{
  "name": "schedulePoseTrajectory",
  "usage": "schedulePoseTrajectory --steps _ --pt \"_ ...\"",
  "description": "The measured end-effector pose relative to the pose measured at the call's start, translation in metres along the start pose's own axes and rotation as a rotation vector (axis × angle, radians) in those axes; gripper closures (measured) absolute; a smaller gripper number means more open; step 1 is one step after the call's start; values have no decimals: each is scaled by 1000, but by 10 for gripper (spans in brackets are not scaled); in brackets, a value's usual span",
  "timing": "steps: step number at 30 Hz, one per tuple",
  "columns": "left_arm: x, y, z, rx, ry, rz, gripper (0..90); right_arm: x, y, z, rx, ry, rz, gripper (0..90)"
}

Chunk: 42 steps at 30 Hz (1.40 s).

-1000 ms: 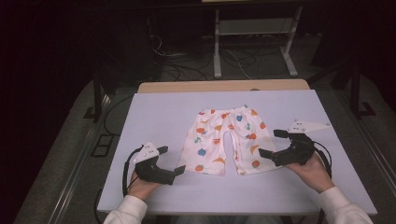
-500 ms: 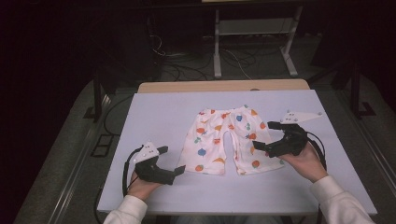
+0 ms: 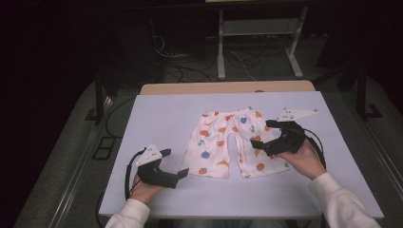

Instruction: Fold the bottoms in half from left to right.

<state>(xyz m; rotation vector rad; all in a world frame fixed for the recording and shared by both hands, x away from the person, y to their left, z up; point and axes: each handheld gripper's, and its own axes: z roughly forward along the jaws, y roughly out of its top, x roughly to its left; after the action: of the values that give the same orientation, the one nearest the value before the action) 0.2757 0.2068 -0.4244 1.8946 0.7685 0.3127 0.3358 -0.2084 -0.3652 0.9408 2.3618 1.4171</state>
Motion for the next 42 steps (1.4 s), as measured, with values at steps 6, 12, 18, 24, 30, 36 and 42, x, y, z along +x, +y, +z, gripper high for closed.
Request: schedulePoseTrajectory --steps 6,12,18,24,30,36,42 --pt "0 0 0 -1 0 0 0 -2 8 6 -1 3 -5 0" --pt "0 0 0 -1 -1 0 0 -2 17 12 0 7 -15 0" --pt "0 0 0 -1 -2 -1 0 -5 23 20 2 7 -10 0" --pt "0 0 1 -1 -3 -1 0 -7 28 27 8 6 -6 0" --pt "0 0 0 -3 -3 -2 0 -10 33 34 13 3 -6 0" --pt "0 0 0 -4 -2 -2 0 -14 41 42 10 -3 6 0" --pt "0 0 1 -4 -5 -2 0 -18 47 48 9 -13 12 0"
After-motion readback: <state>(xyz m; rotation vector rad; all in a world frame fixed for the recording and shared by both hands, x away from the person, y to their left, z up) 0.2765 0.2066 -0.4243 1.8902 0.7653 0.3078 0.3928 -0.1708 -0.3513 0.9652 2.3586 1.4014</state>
